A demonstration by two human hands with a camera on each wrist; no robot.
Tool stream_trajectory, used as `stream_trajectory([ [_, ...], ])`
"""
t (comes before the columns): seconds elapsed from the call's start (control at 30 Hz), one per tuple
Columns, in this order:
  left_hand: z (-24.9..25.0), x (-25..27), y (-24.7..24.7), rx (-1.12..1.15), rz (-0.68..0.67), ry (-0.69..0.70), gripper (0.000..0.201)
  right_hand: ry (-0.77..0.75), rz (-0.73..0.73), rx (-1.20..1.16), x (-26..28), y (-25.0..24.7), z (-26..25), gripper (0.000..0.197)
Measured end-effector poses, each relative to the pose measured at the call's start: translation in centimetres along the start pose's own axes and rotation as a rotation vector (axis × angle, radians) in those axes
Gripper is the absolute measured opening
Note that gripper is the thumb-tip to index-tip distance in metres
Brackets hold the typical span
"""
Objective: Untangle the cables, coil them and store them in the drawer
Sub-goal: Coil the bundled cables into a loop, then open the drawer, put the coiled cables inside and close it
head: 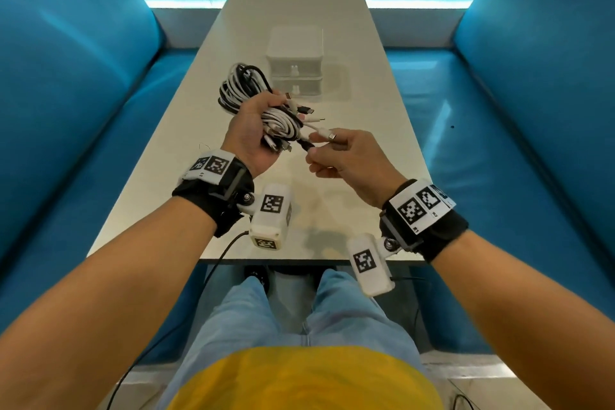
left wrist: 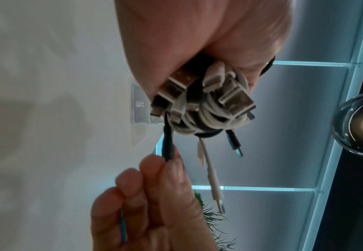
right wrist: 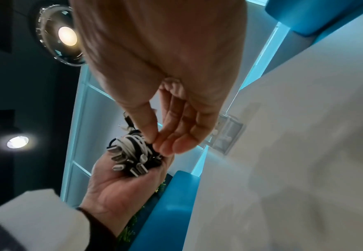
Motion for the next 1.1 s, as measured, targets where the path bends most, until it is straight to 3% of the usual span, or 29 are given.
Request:
stream_trajectory([
  [0.1, 0.3, -0.1, -0.6, -0.067, 0.026, 0.004, 0.033, -0.039, 0.116, 0.112, -0.4, -0.7, -0.8, 0.013],
  [0.2, 0.4, -0.5, -1.5, -0.148, 0.072, 0.026, 0.017, -0.088, 0.148, 0.217, -0.6, -0.5, -1.7, 0.014],
  [0.3, 0.5, -0.7, -1.9, -0.228, 0.125, 0.053, 0.012, -0.082, 0.147, 0.131, -0.8, -0.1, -2.3, 0.013],
  [0.4, 1.3, -0.8, -2.5, -0.316, 0.183, 0.077, 0.015, -0.055, 0.062, 0.028, -1.3, 0.8, -2.6, 0.005],
  [0.47, 2.1, -1.4, -3.5, -0.357, 0.255, 0.101, 0.028, -0.033, -0.046, 0.019, -2.1, 1.6, -2.6, 0.008],
  [0.53, 3.6, -2.4, -4.3, -0.454, 0.333, 0.134, 0.039, 0.013, -0.193, 0.109, -3.7, 2.2, -2.5, 0.019],
  [0.57, 4.4, -2.8, -4.6, -0.528, 0.347, 0.159, 0.034, 0.039, -0.251, 0.202, -4.4, 2.2, -2.2, 0.024],
  [0.63, 6.5, -4.7, -4.8, -0.691, 0.355, 0.192, 0.023, 0.072, -0.277, 0.425, -7.6, 1.5, -1.8, 0.030],
  [0.7, 8.5, -7.0, -5.0, -0.833, 0.366, 0.216, 0.023, 0.061, -0.184, 0.599, -12.0, 0.1, -1.7, 0.033],
  [0.93, 12.1, -13.6, -7.0, -1.013, 0.397, 0.217, 0.034, -0.194, 0.164, 1.158, -27.6, 0.4, -4.3, 0.056],
  [1.03, 11.8, -15.0, -8.2, -1.067, 0.411, 0.179, 0.038, -0.104, 0.100, 1.239, -31.8, 0.7, -2.5, 0.065],
  [1.1, 11.2, -15.7, -8.6, -1.148, 0.404, 0.155, 0.029, -0.043, 0.040, 1.258, -33.0, 1.0, -1.0, 0.064],
])
Point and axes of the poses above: each hand's wrist, its own x-axis away from the middle knuckle, its own y-axis out of the palm, z = x × y, the point moved 8 cm from there along -x, towards the middle knuckle, and after that the axes turned 5 degrees about x, right-handed, at the moved point
